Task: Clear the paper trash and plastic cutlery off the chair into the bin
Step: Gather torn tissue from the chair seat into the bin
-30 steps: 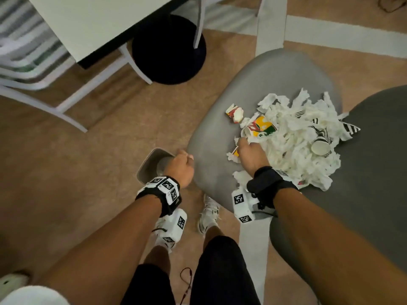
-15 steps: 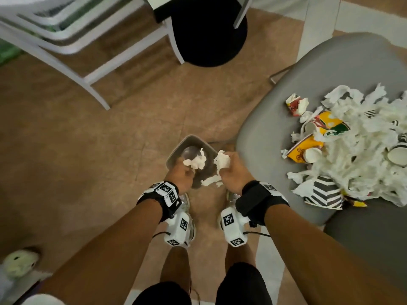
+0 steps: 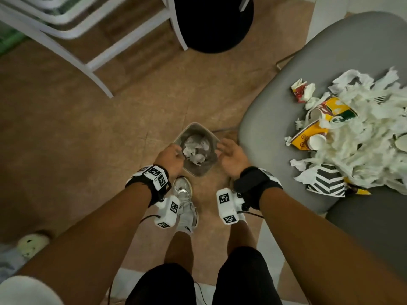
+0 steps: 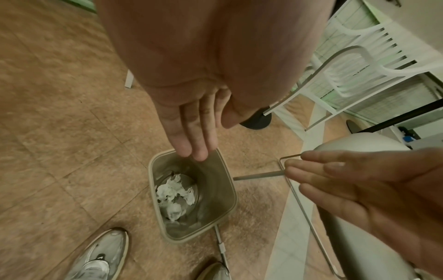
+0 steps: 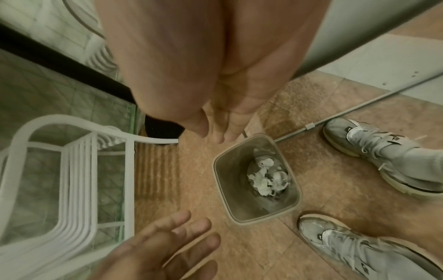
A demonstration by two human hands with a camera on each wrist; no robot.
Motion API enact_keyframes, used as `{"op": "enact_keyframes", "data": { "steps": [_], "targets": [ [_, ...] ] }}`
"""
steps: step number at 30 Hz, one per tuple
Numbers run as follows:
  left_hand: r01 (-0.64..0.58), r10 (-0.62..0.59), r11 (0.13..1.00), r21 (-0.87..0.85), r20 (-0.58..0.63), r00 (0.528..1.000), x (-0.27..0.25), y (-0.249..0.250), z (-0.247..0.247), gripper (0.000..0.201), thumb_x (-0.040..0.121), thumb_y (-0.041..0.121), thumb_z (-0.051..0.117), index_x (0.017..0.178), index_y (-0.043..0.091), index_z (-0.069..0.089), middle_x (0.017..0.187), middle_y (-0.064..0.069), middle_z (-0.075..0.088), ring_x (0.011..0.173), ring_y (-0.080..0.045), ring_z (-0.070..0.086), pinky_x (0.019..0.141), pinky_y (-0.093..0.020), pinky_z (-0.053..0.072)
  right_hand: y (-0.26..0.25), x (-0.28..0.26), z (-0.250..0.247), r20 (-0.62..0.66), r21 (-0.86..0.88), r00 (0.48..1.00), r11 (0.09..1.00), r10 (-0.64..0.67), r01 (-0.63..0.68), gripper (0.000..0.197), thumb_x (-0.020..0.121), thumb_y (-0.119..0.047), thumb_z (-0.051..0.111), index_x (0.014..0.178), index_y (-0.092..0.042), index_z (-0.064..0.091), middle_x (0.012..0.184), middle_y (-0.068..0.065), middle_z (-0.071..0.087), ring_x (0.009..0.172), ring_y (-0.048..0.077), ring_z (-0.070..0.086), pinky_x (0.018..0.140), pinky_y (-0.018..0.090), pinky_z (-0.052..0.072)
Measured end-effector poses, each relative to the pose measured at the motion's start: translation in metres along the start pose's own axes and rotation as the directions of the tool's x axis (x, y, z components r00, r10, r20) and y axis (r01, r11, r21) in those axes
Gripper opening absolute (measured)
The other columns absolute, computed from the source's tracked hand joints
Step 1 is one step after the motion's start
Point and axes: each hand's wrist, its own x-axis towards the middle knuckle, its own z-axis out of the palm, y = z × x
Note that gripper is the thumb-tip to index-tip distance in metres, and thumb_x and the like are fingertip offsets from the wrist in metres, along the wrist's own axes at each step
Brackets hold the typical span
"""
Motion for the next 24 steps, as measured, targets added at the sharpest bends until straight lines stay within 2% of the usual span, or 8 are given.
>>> {"op": "enact_keyframes", "data": {
  "steps": [3, 6, 9, 12, 15, 18, 20, 24],
  "targets": [
    [-0.023, 0.023, 1.000, -0.010, -0.003, 1.000, 0.002, 0.014, 0.002, 0.019, 0.080, 0.019, 0.053, 0.097, 0.029, 0.057, 0.111, -0.012, 0.069, 0.102, -0.034, 0.066, 0.093, -0.051, 0.054, -0.006, -0.005, -0.029, 0.017, 0.120, 1.000, 0.993, 0.003, -0.005, 0.042, 0.096, 0.008, 0.052, 0.137, 0.004, 0.047, 0.136, 0.022, 0.056, 0.123, 0.034, 0.058, 0.104, 0.035, 0.049],
    [-0.057, 0.058, 0.998, 0.040, -0.011, 0.998, 0.001, 0.038, 0.009, 0.020, 0.085, 0.013, 0.055, 0.097, 0.028, 0.057, 0.108, -0.011, 0.070, 0.100, -0.032, 0.067, 0.092, -0.047, 0.054, -0.012, -0.016, -0.064, 0.058, 0.178, 0.998, 0.984, -0.030, 0.019, 0.029, 0.099, 0.011, 0.042, 0.127, 0.004, 0.048, 0.108, 0.021, 0.063, 0.083, 0.021, 0.067, 0.069, 0.016, 0.055],
    [-0.127, 0.127, 0.986, 0.110, 0.011, 0.992, -0.012, 0.083, 0.021, 0.018, 0.088, 0.014, 0.053, 0.093, 0.031, 0.058, 0.105, -0.008, 0.072, 0.094, -0.029, 0.069, 0.088, -0.043, 0.057, -0.017, -0.027, -0.098, 0.011, 0.212, 0.998, 0.976, -0.061, 0.057, 0.021, 0.099, 0.011, 0.039, 0.101, -0.002, 0.054, 0.085, 0.018, 0.060, 0.054, 0.015, 0.064, 0.056, 0.020, 0.053],
    [-0.227, 0.232, 0.942, 0.246, 0.010, 0.973, -0.029, 0.141, 0.040, 0.021, 0.090, 0.014, 0.050, 0.105, 0.023, 0.063, 0.106, -0.003, 0.070, 0.094, -0.024, 0.066, 0.086, -0.031, 0.052, -0.014, -0.037, -0.132, -0.065, 0.198, 0.995, 0.977, -0.072, 0.083, 0.025, 0.094, 0.013, 0.041, 0.101, -0.006, 0.056, 0.084, 0.015, 0.062, 0.062, 0.020, 0.061, 0.058, 0.020, 0.052],
    [-0.317, 0.315, 0.894, 0.316, 0.058, 0.947, -0.040, 0.201, 0.072, 0.024, 0.090, 0.011, 0.050, 0.107, 0.021, 0.063, 0.110, -0.005, 0.071, 0.101, -0.024, 0.066, 0.094, -0.033, 0.051, -0.002, -0.050, -0.176, -0.124, 0.148, 0.990, 0.986, -0.063, 0.081, 0.025, 0.093, 0.002, 0.040, 0.093, -0.014, 0.058, 0.081, 0.008, 0.065, 0.064, 0.022, 0.061, 0.061, 0.026, 0.049],
    [-0.419, 0.381, 0.826, 0.377, 0.174, 0.908, -0.042, 0.253, 0.116, 0.017, 0.086, 0.012, 0.050, 0.096, 0.023, 0.058, 0.106, -0.009, 0.070, 0.098, -0.030, 0.066, 0.091, -0.037, 0.052, 0.033, -0.054, -0.230, -0.193, 0.102, 0.981, 0.993, -0.033, 0.053, 0.012, 0.080, -0.026, 0.049, 0.084, -0.029, 0.060, 0.086, 0.004, 0.070, 0.081, 0.026, 0.068, 0.078, 0.040, 0.055],
    [-0.490, 0.422, 0.769, 0.410, 0.250, 0.872, -0.044, 0.283, 0.151, 0.016, 0.083, 0.018, 0.049, 0.096, 0.026, 0.053, 0.095, -0.003, 0.066, 0.090, -0.030, 0.065, 0.084, -0.039, 0.055, 0.055, -0.062, -0.267, -0.261, 0.079, 0.965, 0.997, 0.000, 0.022, 0.020, 0.072, -0.039, 0.049, 0.085, -0.033, 0.063, 0.090, 0.000, 0.073, 0.087, 0.026, 0.070, 0.084, 0.044, 0.057],
    [-0.625, 0.486, 0.642, 0.444, 0.394, 0.780, -0.059, 0.321, 0.215, 0.034, 0.085, 0.020, 0.060, 0.119, 0.022, 0.054, 0.103, 0.001, 0.060, 0.097, -0.025, 0.061, 0.087, -0.037, 0.052, 0.071, -0.098, -0.329, -0.410, 0.112, 0.908, 0.993, 0.083, -0.040, 0.018, 0.092, -0.017, 0.047, 0.099, -0.025, 0.062, 0.093, -0.002, 0.072, 0.087, 0.025, 0.071, 0.076, 0.037, 0.057]
  ]
}}
